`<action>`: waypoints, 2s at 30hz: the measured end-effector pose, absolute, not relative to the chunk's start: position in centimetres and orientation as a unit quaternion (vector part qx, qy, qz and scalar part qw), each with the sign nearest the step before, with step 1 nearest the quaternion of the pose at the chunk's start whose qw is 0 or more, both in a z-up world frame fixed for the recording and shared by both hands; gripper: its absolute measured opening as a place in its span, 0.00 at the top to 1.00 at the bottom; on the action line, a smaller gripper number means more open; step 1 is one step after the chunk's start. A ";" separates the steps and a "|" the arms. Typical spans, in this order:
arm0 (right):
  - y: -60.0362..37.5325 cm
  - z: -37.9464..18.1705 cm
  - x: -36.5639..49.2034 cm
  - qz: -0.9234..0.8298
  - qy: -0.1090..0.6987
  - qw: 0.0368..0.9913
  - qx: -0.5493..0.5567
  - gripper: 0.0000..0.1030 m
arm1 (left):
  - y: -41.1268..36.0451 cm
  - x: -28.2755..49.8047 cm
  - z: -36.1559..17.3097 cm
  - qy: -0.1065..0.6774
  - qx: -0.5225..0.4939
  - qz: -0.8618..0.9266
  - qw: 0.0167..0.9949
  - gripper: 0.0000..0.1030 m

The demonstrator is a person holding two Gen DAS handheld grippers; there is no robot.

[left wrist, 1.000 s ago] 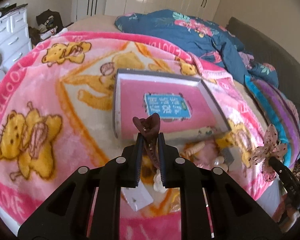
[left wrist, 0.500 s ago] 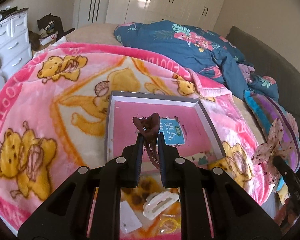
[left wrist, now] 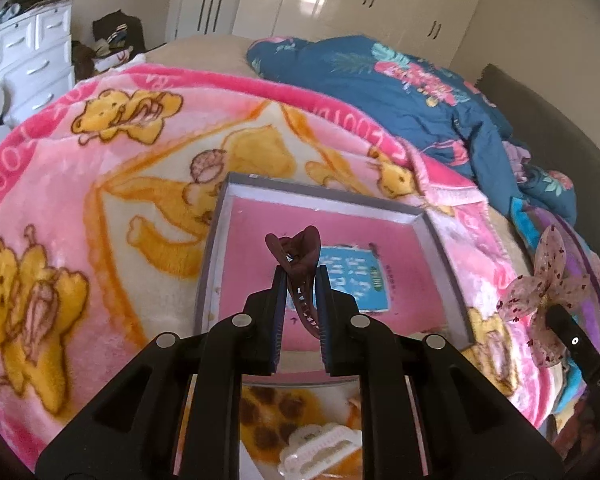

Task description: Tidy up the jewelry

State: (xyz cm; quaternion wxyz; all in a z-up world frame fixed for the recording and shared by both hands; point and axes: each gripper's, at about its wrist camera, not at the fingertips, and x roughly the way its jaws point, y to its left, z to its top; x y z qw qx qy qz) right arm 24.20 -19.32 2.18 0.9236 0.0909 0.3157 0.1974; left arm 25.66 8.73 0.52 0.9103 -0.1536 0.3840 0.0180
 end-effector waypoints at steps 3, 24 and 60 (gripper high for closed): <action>-18.5 0.9 25.5 0.193 0.330 0.920 0.088 0.79 | 9.2 26.1 -0.7 0.392 -0.155 0.025 0.907 0.92; -15.0 -6.6 30.7 0.169 0.423 0.886 0.085 0.72 | 9.6 27.7 -3.2 0.416 -0.135 0.015 0.899 0.81; -23.0 -0.3 18.6 0.141 0.325 0.928 0.117 0.07 | 9.2 17.7 2.4 0.345 -0.127 0.026 0.929 0.09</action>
